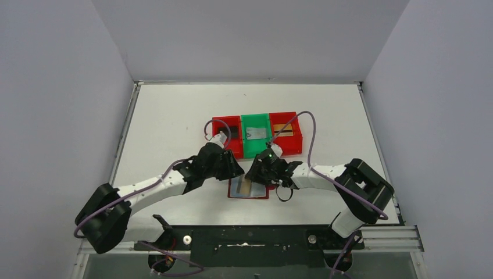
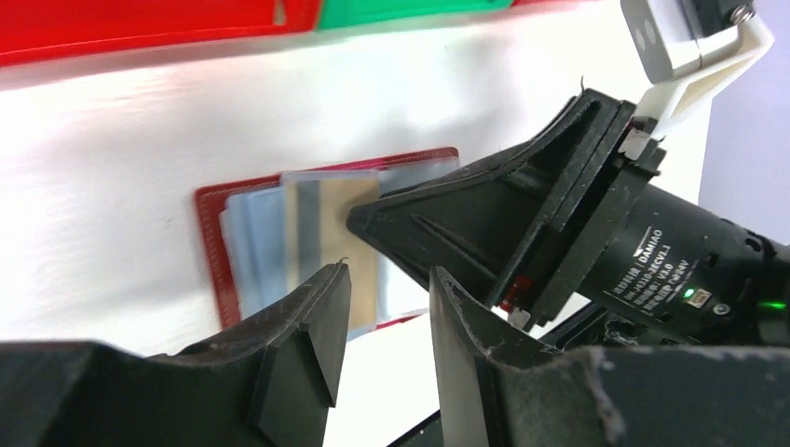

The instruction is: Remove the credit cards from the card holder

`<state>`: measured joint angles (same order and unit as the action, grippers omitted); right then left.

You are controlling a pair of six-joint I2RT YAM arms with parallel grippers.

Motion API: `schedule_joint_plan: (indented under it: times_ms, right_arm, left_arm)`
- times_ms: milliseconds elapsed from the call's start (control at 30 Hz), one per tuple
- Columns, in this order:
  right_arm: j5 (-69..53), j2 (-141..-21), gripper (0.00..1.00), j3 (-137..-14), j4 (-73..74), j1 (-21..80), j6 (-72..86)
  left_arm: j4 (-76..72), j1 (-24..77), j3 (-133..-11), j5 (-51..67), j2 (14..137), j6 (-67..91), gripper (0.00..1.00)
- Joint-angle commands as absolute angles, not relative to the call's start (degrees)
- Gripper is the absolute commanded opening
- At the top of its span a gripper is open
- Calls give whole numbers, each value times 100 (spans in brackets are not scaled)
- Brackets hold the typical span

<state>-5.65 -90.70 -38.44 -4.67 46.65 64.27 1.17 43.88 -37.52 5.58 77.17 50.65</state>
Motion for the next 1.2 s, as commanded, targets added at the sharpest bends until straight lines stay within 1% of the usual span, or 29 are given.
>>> schedule_joint_plan:
  times_ms: [0, 33, 133, 200, 367, 633, 933, 1033, 1167]
  right_arm:
    - [648, -9204, 38, -4403, 1331, 4989, 5828]
    - [783, -9236, 39, -4575, 1540, 5058, 5779]
    - [1254, -9307, 49, -5065, 2176, 5244, 5727]
    - [1488, -9360, 53, -5420, 2518, 5368, 5688]
    - [1598, -9569, 59, -5890, 2766, 5637, 5655]
    - [1355, -10078, 67, -6150, 2633, 5765, 6061]
    - [1263, -10141, 76, -6097, 2527, 5783, 6196]
    - [1317, -10265, 76, -6167, 2638, 5785, 6203]
    - [1587, -10485, 73, -6332, 2993, 5901, 6227]
  left_arm:
    - [750, 4367, -3381, -640, 6597, 5443, 37]
    - [839, 4355, -3250, -803, 6321, 5540, 38]
    - [1297, 4322, -2947, -1281, 5523, 5775, 39]
    - [1609, 4286, -2832, -1487, 5018, 5853, 40]
    - [2070, 4215, -2659, -1716, 4189, 5889, 43]
    - [2199, 4167, -2672, -1607, 4192, 5780, 44]
    - [2075, 4148, -2604, -1425, 4214, 5765, 43]
    - [2010, 4144, -2590, -1350, 4257, 5766, 44]
    - [1999, 4150, -2600, -1306, 4329, 5740, 44]
